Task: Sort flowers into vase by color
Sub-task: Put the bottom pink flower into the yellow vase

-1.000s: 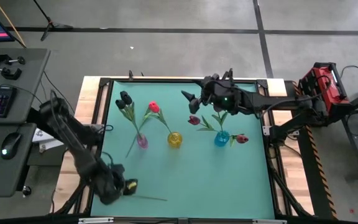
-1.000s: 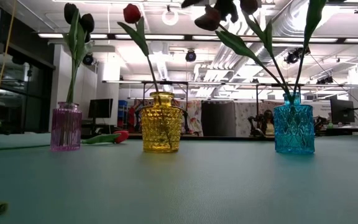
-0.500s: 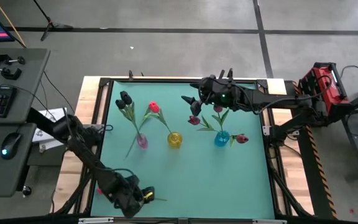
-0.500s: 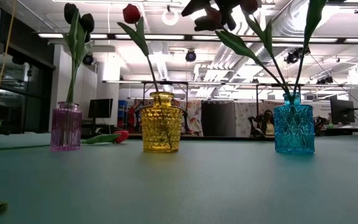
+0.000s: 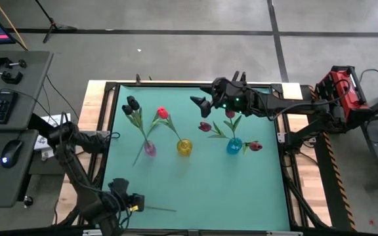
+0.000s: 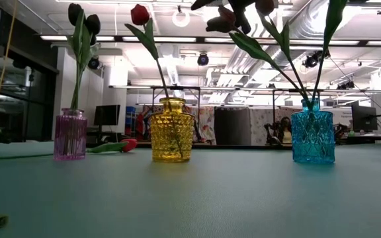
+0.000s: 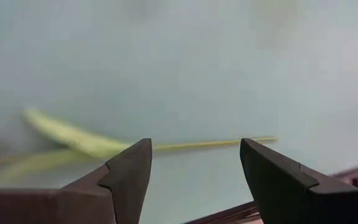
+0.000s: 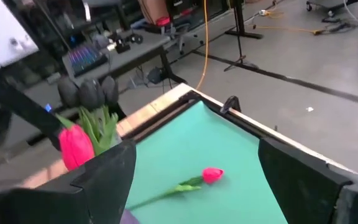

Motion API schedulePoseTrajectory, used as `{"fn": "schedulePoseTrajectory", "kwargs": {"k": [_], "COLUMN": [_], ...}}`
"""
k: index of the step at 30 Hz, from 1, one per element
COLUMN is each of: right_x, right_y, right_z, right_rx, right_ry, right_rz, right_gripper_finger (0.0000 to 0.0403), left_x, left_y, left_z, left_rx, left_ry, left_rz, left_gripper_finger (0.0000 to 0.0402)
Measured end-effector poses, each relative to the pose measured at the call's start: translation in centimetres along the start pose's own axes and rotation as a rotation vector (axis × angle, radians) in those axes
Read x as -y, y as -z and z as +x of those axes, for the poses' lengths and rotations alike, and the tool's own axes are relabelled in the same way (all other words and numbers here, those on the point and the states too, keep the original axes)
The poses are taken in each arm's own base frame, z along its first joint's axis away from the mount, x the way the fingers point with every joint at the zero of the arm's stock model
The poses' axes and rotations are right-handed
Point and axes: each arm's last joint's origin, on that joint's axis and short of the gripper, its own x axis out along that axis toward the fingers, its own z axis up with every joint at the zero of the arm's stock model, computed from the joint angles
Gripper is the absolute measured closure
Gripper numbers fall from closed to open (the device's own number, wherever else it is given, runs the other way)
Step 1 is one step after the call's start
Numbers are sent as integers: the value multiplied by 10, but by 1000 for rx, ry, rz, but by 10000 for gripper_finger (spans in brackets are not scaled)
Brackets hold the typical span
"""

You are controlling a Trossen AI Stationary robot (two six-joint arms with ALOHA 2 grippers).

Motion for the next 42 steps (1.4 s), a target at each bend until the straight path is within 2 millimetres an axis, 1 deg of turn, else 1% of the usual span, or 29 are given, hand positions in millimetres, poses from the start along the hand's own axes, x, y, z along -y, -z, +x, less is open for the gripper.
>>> {"fn": "schedulePoseTrajectory", "kwargs": {"k": [4,7,9,11,14,17,20,23,27,29,32,35,37,39,42], "right_x": [-2,-3,-4,-4,-5,-5,-5,-5,-5,-5,-5,-4,-4,-4,-3], "right_y": [-3,-7,-8,-10,-11,-12,-12,-12,-12,-11,-9,-8,-7,-5,-4], "right_z": [0,0,-1,-1,-1,-1,-1,-1,-1,-1,-1,-1,0,0,0], "right_rx": [33,65,82,95,106,113,115,115,113,106,86,70,56,43,31], "right_ry": [-16,-31,-40,-47,-54,-60,-60,-60,-56,-56,-61,-63,-60,-55,-49], "right_rz": [76,117,138,157,202,226,225,209,171,162,156,134,121,116,88], "right_gripper_finger": [78,78,78,78,78,78,78,78,78,78,78,78,78,78,78], "left_x": [-5,-11,-14,-12,-9,0,6,9,14,18,26,33,33,28,14], "left_y": [3,2,1,2,11,23,35,39,35,29,20,11,6,3,4], "left_z": [-4,-2,6,18,34,36,28,21,14,14,21,29,36,43,51], "left_rx": [29,79,102,125,144,40,-93,-243,-441,-509,-567,-607,-625,-661,-690], "left_ry": [60,13,-87,-145,-117,-17,84,68,12,-28,-94,-132,-175,-228,-312], "left_rz": [107,126,142,148,189,265,391,507,678,699,675,655,643,629,600], "left_gripper_finger": [171,171,171,171,171,171,171,171,171,171,177,197,222,259,339]}}
